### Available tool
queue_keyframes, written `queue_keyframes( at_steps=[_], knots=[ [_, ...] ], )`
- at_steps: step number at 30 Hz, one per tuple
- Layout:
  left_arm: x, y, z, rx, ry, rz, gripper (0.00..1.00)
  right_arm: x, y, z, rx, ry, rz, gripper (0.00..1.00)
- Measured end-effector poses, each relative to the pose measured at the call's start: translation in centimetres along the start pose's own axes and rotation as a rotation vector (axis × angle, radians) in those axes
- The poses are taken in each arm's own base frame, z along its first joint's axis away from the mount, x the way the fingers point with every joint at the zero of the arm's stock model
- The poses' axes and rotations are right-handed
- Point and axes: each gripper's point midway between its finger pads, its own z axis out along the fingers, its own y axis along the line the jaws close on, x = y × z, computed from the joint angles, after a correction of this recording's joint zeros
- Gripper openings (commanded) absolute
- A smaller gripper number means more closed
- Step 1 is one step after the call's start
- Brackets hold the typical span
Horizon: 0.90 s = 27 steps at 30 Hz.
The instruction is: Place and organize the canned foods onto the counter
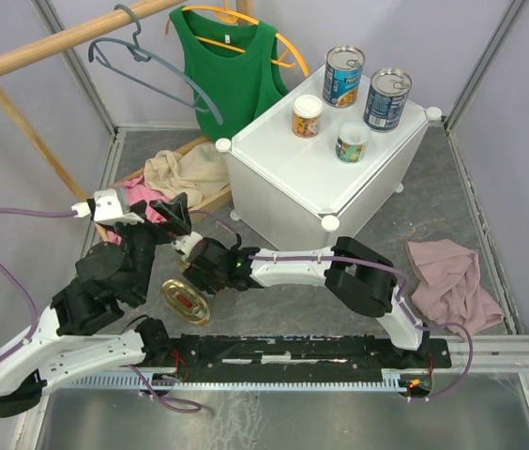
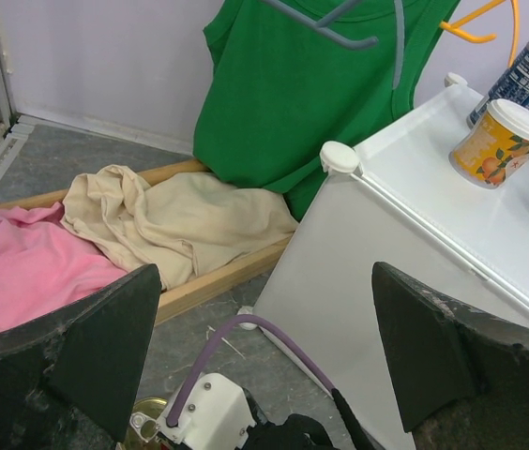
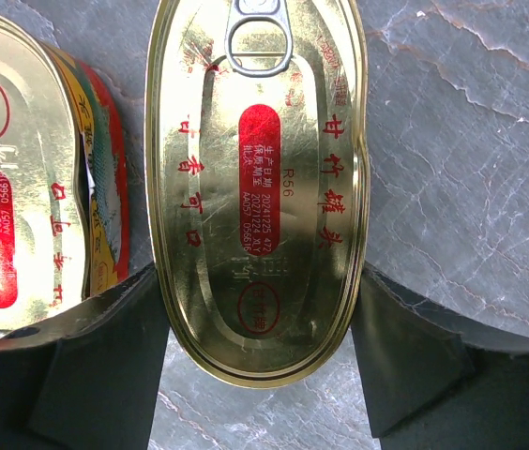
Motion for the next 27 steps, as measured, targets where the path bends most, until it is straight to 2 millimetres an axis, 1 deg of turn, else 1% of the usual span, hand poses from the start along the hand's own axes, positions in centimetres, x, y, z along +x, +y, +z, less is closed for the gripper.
queue_keyframes(
  at_steps=[1,4,8,18,23,27],
  knots=[
    [0.0,0.0,0.0,0.000,0.000,0.000,0.99,0.0,0.0,0.0,0.000,0.000,0.000,0.47],
    [0.0,0.1,-0.1,0.000,-0.001,-0.003,0.99,0.0,0.0,0.0,0.000,0.000,0.004,0.34],
    [-0.1,0.3,-0.2,0.000,-0.003,-0.006,0.99,0.0,0.0,0.0,0.000,-0.002,0.011,0.28],
    [-0.5,0.9,-0.5,0.002,-0.012,-0.022,0.99,0.6,-0.5,-0.7,0.019,0.005,0.029,0.22],
    [-0.2,1.0,-0.6,0.000,-0.003,-0.008,0.99,0.7,-0.8,-1.5,0.031,0.005,0.033,0.21],
    [0.1,1.1,-0.6,-0.003,0.004,-0.009,0.99,0.6,-0.9,-2.1,0.039,0.000,0.031,0.17]
  ],
)
